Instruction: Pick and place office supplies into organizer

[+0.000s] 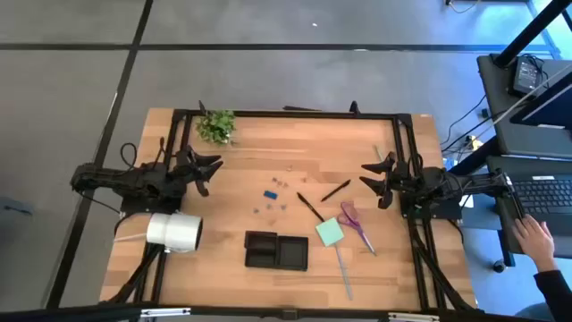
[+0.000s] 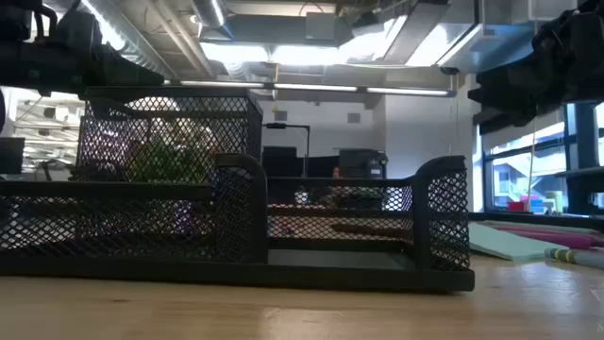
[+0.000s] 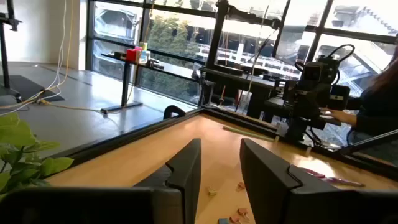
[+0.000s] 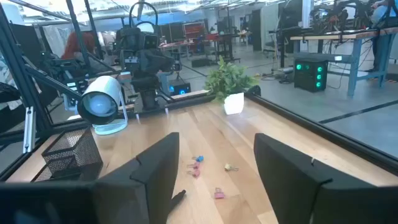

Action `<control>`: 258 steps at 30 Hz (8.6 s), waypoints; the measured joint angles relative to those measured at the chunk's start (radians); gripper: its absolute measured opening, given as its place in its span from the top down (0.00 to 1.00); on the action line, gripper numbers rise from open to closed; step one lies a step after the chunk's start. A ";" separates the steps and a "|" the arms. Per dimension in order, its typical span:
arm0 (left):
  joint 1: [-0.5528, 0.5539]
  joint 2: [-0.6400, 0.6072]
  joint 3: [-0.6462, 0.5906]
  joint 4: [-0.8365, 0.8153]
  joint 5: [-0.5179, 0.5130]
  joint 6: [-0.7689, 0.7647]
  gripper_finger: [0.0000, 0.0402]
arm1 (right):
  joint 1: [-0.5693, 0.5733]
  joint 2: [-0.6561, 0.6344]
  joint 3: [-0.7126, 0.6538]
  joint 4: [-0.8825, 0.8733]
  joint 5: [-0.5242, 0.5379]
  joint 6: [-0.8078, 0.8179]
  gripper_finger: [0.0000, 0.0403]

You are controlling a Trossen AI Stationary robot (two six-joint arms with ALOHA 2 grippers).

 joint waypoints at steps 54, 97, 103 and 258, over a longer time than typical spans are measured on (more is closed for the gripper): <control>0.000 0.000 0.000 0.000 0.000 0.000 0.73 | 0.000 0.000 0.000 0.000 0.000 0.000 0.48; 0.000 0.000 0.000 0.000 0.000 0.000 0.74 | 0.000 0.000 0.000 0.000 0.003 0.203 0.48; 0.000 0.000 0.000 0.000 0.000 0.000 0.74 | 0.000 0.000 0.006 0.002 0.003 0.264 0.48; 0.000 0.175 0.179 0.151 0.025 0.476 0.73 | -0.388 1.368 0.861 0.102 -0.617 0.352 0.84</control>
